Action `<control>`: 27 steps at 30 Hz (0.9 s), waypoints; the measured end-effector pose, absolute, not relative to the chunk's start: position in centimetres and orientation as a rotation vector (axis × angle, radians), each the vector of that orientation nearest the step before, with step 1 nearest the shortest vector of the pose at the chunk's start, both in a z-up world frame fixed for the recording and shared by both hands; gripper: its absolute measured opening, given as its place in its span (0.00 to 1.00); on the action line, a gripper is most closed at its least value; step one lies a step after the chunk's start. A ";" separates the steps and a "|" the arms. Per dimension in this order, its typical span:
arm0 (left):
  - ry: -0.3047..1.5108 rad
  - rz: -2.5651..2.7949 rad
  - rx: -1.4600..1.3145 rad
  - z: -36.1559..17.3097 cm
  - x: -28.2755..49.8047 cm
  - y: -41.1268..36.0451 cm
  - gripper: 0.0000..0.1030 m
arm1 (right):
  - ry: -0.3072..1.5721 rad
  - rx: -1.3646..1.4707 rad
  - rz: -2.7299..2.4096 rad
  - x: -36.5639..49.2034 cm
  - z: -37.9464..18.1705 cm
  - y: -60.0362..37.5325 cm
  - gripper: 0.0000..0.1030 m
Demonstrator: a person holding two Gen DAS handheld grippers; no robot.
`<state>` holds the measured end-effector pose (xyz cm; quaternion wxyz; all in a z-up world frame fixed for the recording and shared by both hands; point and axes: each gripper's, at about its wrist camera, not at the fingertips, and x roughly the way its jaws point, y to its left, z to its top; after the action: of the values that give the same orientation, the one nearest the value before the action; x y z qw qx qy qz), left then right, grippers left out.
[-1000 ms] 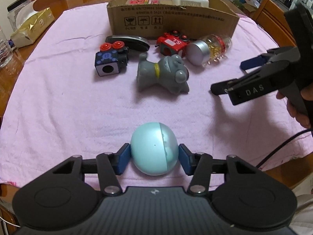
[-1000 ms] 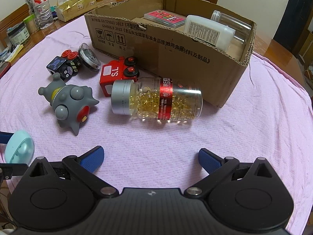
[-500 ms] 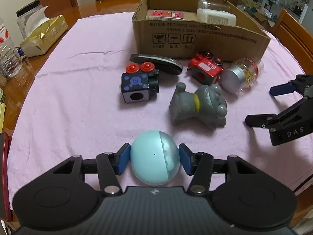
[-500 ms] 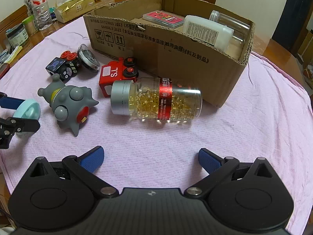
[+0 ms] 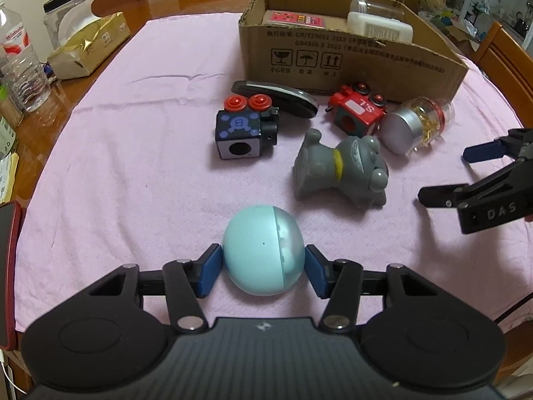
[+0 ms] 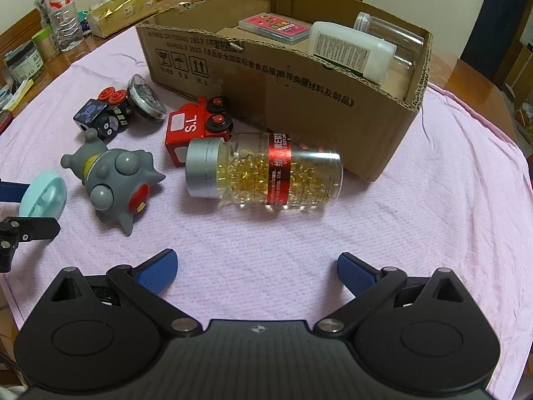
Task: Organize rigid objects
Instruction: 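Grasp the gold capsule bottle with the right tool while the left tool holds the ball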
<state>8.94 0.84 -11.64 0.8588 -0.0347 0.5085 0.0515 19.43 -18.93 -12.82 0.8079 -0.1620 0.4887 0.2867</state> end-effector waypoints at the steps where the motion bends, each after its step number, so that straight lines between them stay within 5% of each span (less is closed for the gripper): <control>1: 1.068 0.107 -0.074 -11.6 9.0 0.9 0.52 | 1.034 -0.333 0.623 19.5 -12.5 -19.0 1.00; 27: 1.083 0.114 -0.067 -11.6 10.0 0.5 0.52 | 0.972 -0.435 0.653 23.2 -11.9 -15.5 0.95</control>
<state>10.00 0.51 -11.59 0.8550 -0.0319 0.5148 0.0543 23.22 -15.46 -11.91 0.8112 -0.2034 0.4552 0.3055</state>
